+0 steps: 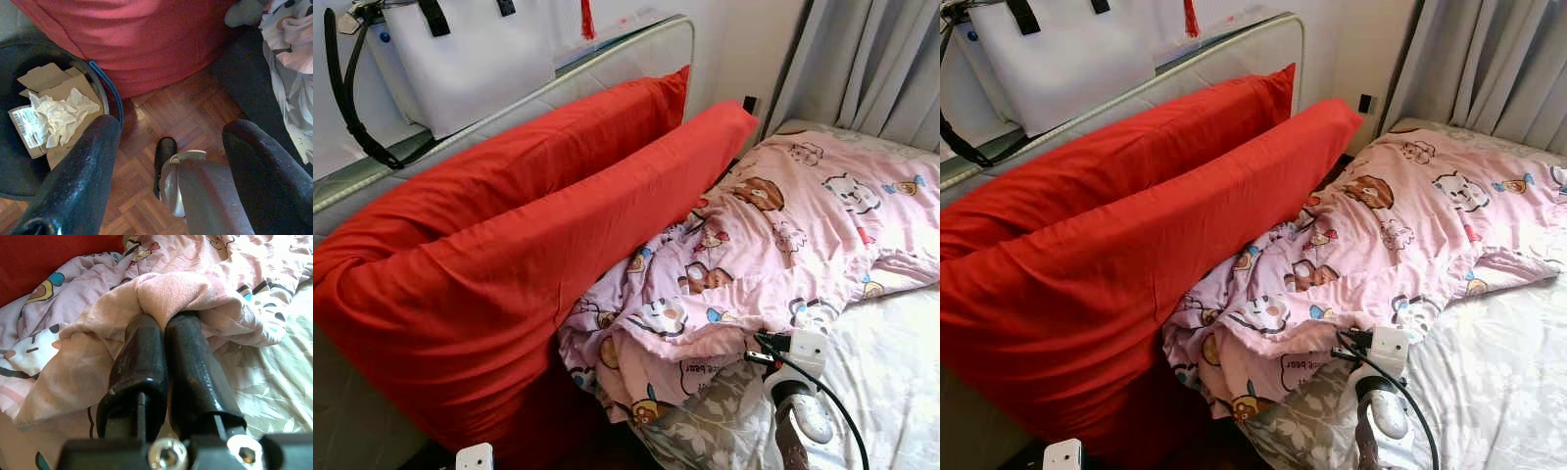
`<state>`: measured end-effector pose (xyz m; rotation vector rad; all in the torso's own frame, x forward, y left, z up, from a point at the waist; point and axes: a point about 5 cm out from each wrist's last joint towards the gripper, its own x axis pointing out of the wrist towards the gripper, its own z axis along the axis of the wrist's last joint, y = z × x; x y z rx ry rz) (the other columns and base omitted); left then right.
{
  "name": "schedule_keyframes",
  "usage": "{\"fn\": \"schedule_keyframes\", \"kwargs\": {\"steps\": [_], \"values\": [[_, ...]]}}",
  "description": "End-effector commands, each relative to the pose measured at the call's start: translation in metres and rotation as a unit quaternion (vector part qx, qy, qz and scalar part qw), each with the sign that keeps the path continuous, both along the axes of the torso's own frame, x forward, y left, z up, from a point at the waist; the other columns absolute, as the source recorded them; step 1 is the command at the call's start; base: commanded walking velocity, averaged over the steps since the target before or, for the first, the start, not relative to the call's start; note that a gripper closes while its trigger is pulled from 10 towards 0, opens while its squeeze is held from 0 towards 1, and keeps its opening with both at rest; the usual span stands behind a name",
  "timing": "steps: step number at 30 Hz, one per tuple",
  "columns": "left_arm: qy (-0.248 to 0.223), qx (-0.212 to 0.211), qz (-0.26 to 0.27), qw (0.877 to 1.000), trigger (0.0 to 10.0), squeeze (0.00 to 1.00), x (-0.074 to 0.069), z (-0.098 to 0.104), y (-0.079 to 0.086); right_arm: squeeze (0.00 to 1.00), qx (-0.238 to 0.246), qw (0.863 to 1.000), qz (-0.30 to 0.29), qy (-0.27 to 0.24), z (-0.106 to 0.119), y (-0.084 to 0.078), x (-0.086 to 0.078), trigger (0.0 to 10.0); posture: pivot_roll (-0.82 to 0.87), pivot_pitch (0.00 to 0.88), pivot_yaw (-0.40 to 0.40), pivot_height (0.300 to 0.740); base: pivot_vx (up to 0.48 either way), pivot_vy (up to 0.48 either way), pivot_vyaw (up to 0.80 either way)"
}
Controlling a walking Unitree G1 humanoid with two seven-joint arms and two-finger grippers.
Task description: Clean up the room
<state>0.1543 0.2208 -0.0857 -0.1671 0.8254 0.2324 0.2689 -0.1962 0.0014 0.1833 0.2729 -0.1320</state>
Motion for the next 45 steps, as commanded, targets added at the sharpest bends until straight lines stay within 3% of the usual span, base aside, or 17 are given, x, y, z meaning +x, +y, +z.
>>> {"fn": "schedule_keyframes", "kwargs": {"steps": [1,16,26,45], "values": [[0.005,0.004,-0.003,1.000,10.0,0.00,-0.002,0.000,0.003,0.00,-0.002,1.000,-0.001,-0.004,0.001,0.001,0.001,10.0,-0.06,0.063,0.001,0.740,-0.240,0.000,0.00],[0.004,0.002,-0.002,1.000,10.0,0.00,-0.003,-0.001,0.003,0.00,-0.008,1.000,-0.009,-0.007,0.002,-0.001,0.001,10.0,-0.06,0.063,-0.001,0.740,-0.217,0.000,0.00],[0.005,0.001,-0.003,1.000,10.0,0.00,-0.005,-0.001,0.003,0.00,-0.032,0.998,-0.057,-0.022,0.010,-0.016,0.004,10.0,-0.07,0.046,0.002,0.740,-0.277,0.000,0.00],[0.008,0.002,-0.006,1.000,10.0,0.00,-0.008,-0.002,0.004,0.00,-0.038,0.997,-0.069,-0.019,0.008,-0.017,0.003,10.0,-0.07,0.033,0.008,0.740,-0.272,0.000,0.00]]}}
